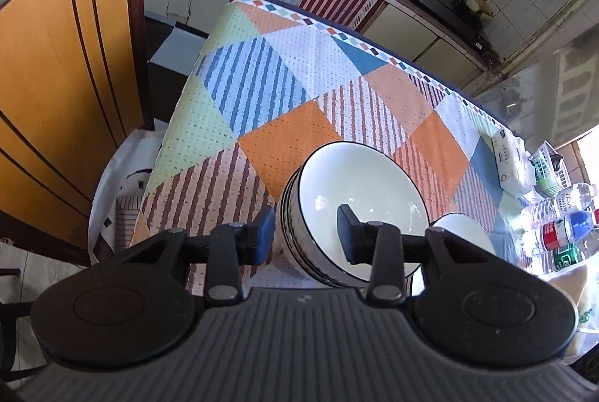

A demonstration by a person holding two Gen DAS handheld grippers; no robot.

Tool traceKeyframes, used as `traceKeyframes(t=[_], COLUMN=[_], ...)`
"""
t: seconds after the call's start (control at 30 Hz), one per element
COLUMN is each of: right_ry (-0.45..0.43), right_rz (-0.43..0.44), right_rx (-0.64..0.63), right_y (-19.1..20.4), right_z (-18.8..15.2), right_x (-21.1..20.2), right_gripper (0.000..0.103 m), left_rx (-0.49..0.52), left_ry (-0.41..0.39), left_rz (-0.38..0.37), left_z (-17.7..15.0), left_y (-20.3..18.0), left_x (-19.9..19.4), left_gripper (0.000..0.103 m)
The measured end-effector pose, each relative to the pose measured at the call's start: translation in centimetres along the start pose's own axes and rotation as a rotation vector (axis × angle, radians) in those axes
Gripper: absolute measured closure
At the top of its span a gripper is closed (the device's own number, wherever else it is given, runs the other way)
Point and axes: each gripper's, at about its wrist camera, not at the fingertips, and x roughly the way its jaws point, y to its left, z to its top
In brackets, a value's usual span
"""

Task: Organize plates and bowls
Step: 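Lower the bowl into the stack and open the right tool, then grip the bowl stack rim with the right tool while the left tool grips the inner rim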

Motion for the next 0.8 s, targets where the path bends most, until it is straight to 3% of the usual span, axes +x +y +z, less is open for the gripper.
traceKeyframes(t=[0.3, 0.57, 0.8], right_ry=[0.038, 0.169, 0.238], right_rz=[-0.051, -0.01, 0.054], right_rx=[-0.182, -0.096, -0.098], right_y=[1.3, -0.7, -1.3], right_z=[0.2, 2.3, 3.1], right_x=[1.6, 6.5, 9.1], right_gripper=[0.003, 0.002, 0.001], left_rx=[-0.078, -0.144, -0.169], left_ry=[0.076, 0.132, 0.106], left_rz=[-0.052, -0.117, -0.128], left_z=[-0.1, -0.5, -0.3], left_y=[1.9, 3.5, 3.5], left_x=[2.9, 6.5, 8.0], left_gripper=[0.053, 0.05, 0.052])
